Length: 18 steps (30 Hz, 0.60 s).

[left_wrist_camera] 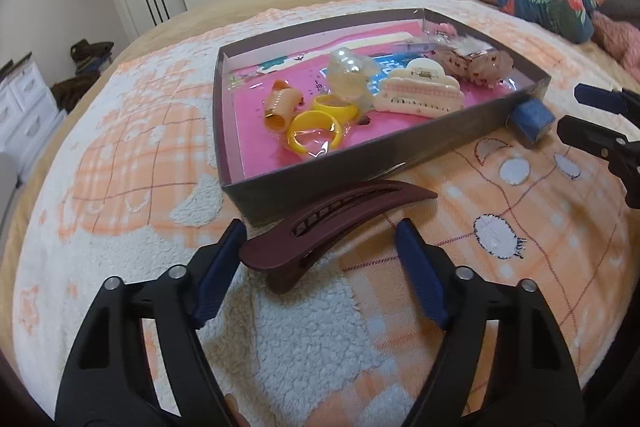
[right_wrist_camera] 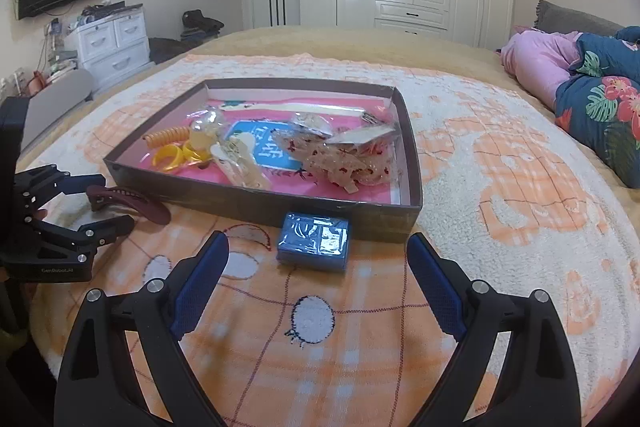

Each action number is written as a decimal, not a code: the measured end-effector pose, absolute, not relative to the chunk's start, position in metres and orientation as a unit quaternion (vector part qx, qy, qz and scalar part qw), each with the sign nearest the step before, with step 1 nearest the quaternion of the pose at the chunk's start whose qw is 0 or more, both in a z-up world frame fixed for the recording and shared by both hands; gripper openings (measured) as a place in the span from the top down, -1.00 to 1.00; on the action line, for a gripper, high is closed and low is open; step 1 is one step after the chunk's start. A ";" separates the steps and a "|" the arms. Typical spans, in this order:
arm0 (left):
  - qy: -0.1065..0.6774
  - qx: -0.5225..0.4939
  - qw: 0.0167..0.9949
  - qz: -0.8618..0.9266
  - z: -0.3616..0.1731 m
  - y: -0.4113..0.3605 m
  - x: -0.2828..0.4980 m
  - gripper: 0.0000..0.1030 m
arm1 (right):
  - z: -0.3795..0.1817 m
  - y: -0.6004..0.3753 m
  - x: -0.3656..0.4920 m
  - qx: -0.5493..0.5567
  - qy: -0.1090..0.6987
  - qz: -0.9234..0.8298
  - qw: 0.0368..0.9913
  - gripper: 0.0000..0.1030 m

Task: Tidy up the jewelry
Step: 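Grasp the maroon hair clip with the left tool while the right tool grasps the blue box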

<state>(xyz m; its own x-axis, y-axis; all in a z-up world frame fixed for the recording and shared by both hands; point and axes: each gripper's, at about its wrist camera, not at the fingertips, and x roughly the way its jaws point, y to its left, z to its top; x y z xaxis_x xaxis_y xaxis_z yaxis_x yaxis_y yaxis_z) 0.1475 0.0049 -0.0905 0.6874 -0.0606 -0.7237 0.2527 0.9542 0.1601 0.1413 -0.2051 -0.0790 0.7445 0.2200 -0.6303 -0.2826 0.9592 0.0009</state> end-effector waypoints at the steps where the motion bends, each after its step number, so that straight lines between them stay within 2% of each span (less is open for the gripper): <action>1: 0.385 0.128 0.910 -0.085 -0.091 0.004 0.148 -0.20 | -0.080 -0.205 0.143 -0.048 0.334 0.134 0.932 -0.71; 2: 0.385 0.131 0.910 -0.084 -0.091 0.003 0.149 -0.13 | -0.082 -0.204 0.145 -0.048 0.339 0.130 0.931 -0.71; 4: 0.383 0.137 0.910 -0.081 -0.091 0.000 0.149 0.16 | -0.086 -0.203 0.151 -0.043 0.348 0.127 0.928 -0.71; 6: 0.383 0.147 0.909 -0.078 -0.091 -0.002 0.148 0.32 | -0.090 -0.201 0.158 -0.036 0.358 0.120 0.925 -0.70; 8: 0.384 0.151 0.907 -0.079 -0.092 -0.004 0.147 0.38 | -0.094 -0.199 0.164 -0.031 0.367 0.115 0.922 -0.63; 9: 0.385 0.153 0.907 -0.080 -0.092 -0.005 0.146 0.43 | -0.096 -0.199 0.166 -0.029 0.371 0.114 0.921 -0.51; 11: 0.384 0.159 0.906 -0.081 -0.093 -0.007 0.145 0.47 | -0.100 -0.196 0.171 -0.033 0.384 0.110 0.916 -0.25; 12: 0.383 0.162 0.905 -0.082 -0.093 -0.008 0.144 0.49 | -0.103 -0.196 0.173 -0.034 0.392 0.110 0.913 0.01; 13: 0.382 0.164 0.906 -0.083 -0.093 -0.009 0.143 0.52 | -0.106 -0.196 0.174 -0.034 0.398 0.111 0.910 0.15; 18: 0.377 0.167 0.906 -0.092 -0.093 -0.016 0.138 0.58 | -0.103 -0.200 0.163 -0.039 0.386 0.120 0.914 0.15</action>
<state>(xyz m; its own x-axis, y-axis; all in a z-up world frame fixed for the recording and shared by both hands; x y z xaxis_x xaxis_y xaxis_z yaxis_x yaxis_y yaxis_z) 0.1375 -0.0157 -0.0929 0.6980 -0.0409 -0.7149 0.2934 0.9270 0.2335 0.1628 -0.2002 -0.1033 0.6723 0.1897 -0.7156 -0.2506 0.9679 0.0211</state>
